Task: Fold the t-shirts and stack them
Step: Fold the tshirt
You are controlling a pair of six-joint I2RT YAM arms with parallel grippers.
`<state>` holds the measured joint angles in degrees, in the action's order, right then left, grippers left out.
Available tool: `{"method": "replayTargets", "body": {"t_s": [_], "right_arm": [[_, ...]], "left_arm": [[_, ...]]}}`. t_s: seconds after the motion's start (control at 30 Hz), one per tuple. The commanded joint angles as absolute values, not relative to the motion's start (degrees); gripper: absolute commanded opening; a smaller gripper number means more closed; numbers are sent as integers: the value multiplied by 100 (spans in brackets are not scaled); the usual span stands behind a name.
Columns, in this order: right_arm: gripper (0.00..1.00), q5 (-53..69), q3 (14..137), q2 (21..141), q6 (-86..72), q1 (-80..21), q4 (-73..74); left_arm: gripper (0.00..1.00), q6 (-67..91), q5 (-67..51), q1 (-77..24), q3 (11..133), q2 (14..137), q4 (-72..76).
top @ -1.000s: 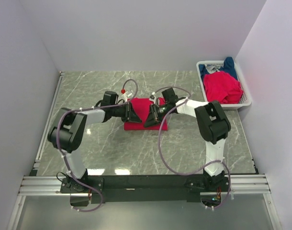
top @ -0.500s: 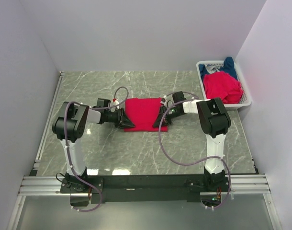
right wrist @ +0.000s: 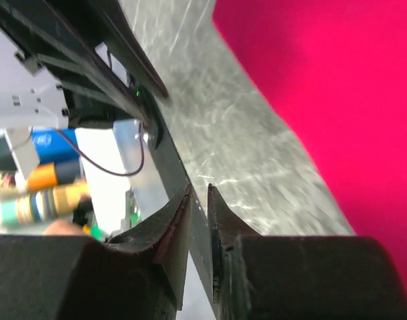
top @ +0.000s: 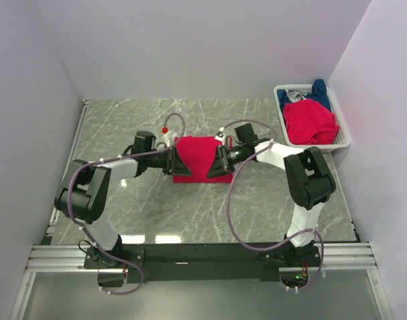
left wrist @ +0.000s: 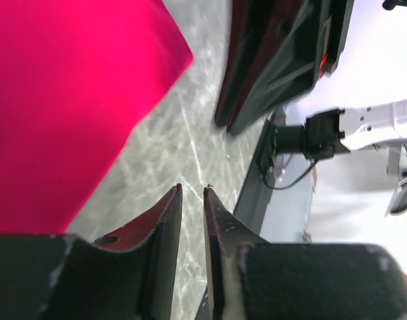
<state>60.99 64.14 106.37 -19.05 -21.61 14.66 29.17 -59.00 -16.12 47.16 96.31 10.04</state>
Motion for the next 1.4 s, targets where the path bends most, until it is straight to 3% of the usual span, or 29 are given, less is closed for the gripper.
{"method": "replayTargets", "body": {"t_s": [0.0,0.33,0.53,0.67,0.83,1.07,1.23,1.37], "right_arm": [[23,6223,6530,11091,-2074,-2382,1195],[22,5854,6531,11988,-1504,-1662,1581],[21,6274,6284,11532,-573,-1608,2600],[24,6574,6765,10839,-412,-1608,2980],[29,6460,7180,10880,-1861,-1652,1408],[29,6310,7831,12242,-3277,-1846,-165],[29,6074,8050,12840,-3051,-1662,191],[29,5880,7832,12824,-2498,-1748,798]], "left_arm": [[24,3487,-5766,-1880,4772,10184,1643],[23,3630,-5669,-1389,4834,11426,1679],[27,2762,-6222,-1354,4640,10654,723],[30,2285,-6460,-1345,4965,9793,237],[32,3629,-6189,-1467,5622,10045,1746],[33,4886,-5564,-1644,6257,11696,3110],[33,5387,-5318,-1337,6214,12409,3375],[34,5170,-5300,-1125,5688,12253,3016]]}}
